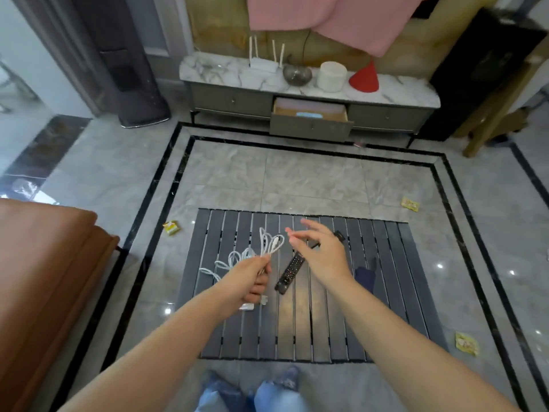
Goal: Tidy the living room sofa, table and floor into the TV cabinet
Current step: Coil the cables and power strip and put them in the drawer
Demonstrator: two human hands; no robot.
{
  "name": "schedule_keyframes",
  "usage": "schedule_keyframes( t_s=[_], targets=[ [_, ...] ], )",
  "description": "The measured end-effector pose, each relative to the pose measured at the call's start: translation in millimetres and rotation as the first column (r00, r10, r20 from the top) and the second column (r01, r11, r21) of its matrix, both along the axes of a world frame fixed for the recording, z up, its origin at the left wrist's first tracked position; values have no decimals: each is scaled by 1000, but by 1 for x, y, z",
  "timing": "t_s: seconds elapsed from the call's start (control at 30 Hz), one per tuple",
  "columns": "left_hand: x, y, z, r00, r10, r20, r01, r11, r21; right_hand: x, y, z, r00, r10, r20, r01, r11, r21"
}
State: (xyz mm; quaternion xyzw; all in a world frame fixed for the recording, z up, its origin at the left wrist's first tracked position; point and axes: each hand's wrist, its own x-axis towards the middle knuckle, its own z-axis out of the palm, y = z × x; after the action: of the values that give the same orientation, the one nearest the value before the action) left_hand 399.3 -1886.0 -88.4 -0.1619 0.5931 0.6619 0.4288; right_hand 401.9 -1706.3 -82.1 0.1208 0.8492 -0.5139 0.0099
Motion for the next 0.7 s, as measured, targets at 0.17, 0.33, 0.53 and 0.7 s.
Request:
schedule_keyframes(
  t_s=[0.17,0.33,0.53,0.7],
  targets=[
    [9,-23,22,999,-23,-44,19,996,-82,21,-42,33,997,26,-67,-44,958,-283],
    [21,-30,29,976,-77,-203,24,968,-250,43,-79,37,997,70,22,-52,892,-448],
    [38,-41,31,806,-300,-510,-24,845,-535,49,-98,44,997,54,53,-23,886,-464],
    [43,-42,37,740,-331,-586,-70,828,-556,53,-104,50,994,-109,26,109,880,-463]
  ],
)
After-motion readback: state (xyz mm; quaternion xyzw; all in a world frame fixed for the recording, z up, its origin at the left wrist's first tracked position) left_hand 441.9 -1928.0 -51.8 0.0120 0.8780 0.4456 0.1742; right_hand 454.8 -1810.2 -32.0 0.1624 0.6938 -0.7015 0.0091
